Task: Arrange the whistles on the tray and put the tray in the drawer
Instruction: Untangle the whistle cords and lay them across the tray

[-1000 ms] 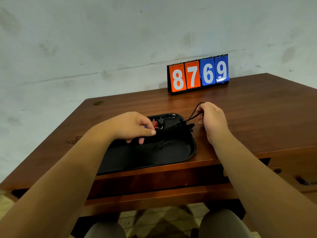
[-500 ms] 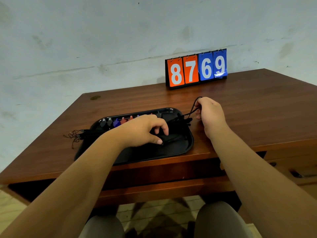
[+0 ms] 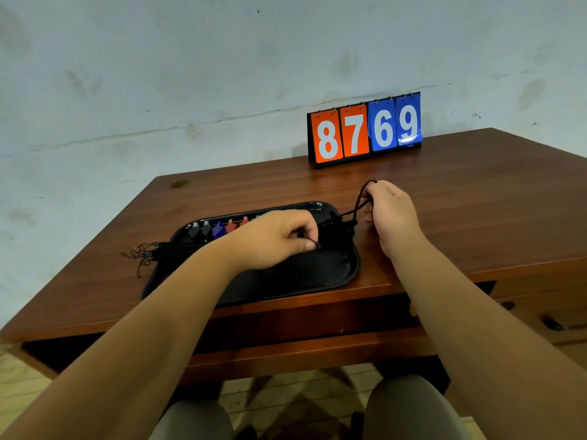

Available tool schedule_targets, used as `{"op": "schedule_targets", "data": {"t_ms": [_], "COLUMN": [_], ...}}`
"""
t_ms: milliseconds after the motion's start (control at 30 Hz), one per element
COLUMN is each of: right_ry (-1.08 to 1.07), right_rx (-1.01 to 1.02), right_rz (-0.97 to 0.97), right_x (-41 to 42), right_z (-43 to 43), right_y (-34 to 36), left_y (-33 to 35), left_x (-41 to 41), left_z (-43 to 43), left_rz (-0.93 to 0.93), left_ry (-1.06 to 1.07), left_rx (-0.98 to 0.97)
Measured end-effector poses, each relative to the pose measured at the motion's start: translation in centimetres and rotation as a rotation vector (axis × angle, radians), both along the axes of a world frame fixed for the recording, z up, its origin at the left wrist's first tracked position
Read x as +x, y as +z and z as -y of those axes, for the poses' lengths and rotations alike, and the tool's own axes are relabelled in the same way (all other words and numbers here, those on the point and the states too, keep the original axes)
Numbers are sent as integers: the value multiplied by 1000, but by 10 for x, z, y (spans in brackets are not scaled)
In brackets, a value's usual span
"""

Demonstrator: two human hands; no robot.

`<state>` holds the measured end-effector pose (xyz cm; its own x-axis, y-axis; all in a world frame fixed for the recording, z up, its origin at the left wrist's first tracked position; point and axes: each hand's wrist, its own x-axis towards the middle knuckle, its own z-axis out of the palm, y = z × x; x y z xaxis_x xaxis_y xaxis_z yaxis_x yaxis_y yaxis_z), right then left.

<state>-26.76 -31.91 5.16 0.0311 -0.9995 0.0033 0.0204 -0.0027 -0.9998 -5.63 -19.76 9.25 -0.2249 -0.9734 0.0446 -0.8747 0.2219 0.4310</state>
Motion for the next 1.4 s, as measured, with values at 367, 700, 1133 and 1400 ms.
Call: {"op": "schedule_targets", "data": {"t_ms": [367, 700, 1133, 1400], "right_ry": [30, 74, 26, 38], "right_rx": [-78, -86, -18, -22], "right_rz": [15, 32, 146, 112], "right_x": [-1, 0, 3, 2], "right_z": [5, 5, 13, 15], "right_y": [-8, -8, -11, -14], "left_y": [52, 51, 52, 52], "left_x": [12, 28, 30, 33], "left_z": [23, 26, 17, 8], "left_rz": [-707, -831, -771, -383], "left_ry": [396, 437, 314, 442], "left_rx": [-260, -267, -273, -292]}}
